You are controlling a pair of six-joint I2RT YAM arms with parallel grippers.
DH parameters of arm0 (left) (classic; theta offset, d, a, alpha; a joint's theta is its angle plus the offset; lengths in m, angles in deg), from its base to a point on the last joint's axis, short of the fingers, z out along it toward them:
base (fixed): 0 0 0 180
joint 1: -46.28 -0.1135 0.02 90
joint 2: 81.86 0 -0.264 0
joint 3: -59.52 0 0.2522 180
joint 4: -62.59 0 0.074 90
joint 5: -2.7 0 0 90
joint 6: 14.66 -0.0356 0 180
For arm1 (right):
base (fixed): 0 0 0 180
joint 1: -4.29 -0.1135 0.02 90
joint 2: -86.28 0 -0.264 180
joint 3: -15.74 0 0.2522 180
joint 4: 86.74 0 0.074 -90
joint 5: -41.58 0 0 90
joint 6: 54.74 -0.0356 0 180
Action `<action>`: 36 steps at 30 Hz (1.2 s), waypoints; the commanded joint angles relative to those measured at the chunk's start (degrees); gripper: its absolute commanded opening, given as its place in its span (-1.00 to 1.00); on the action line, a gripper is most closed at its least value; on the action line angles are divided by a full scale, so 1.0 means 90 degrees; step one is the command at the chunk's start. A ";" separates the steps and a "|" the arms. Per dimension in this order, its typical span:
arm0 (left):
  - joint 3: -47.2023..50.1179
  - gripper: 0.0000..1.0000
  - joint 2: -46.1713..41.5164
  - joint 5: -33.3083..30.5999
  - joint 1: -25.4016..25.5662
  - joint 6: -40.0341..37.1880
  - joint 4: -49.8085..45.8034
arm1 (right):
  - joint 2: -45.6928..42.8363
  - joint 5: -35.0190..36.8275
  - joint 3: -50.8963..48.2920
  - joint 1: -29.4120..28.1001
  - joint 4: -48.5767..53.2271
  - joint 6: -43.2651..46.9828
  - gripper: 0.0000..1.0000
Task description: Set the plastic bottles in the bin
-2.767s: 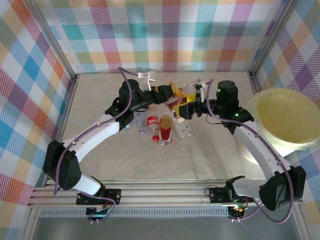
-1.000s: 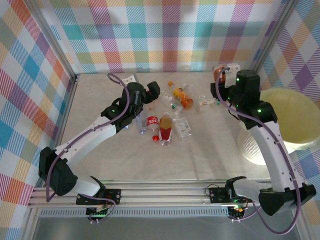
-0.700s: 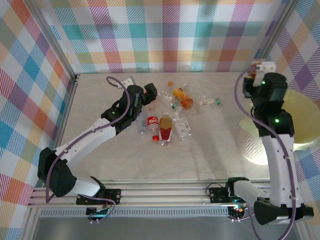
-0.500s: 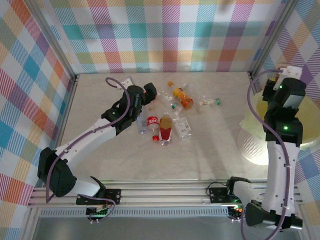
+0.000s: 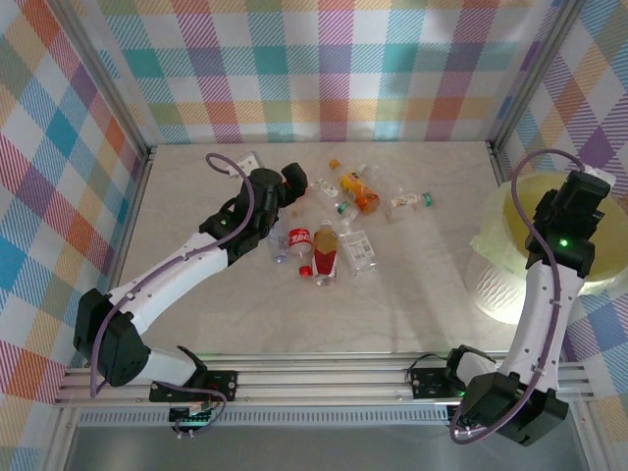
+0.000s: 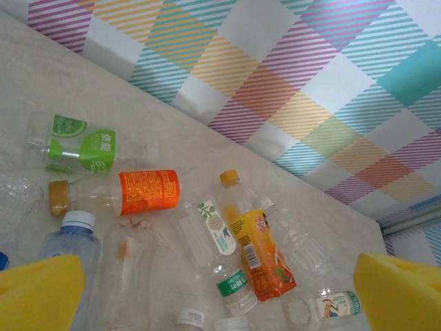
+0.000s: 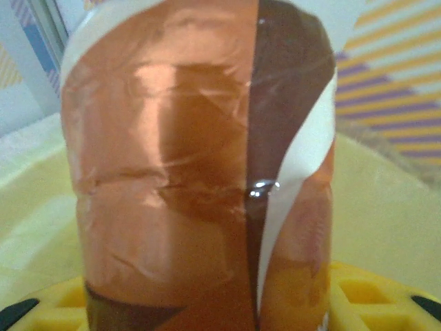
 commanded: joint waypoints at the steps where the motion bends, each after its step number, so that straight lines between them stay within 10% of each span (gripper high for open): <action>1: 0.0211 1.00 -0.0040 0.0022 0.0006 0.0077 -0.0141 | 0.0064 -0.0113 -0.0154 0.0085 -0.0238 -0.0339 -0.31; 25: 0.1931 1.00 -0.1069 0.0234 -0.0767 0.0633 0.0158 | -0.0438 -0.0567 -0.0488 0.0075 -0.0519 -0.0773 0.96; 36: 0.1966 1.00 -0.1014 0.0286 -0.1024 0.0913 -0.0363 | -0.0714 -0.1470 0.0065 -0.0700 0.0014 -0.0871 0.99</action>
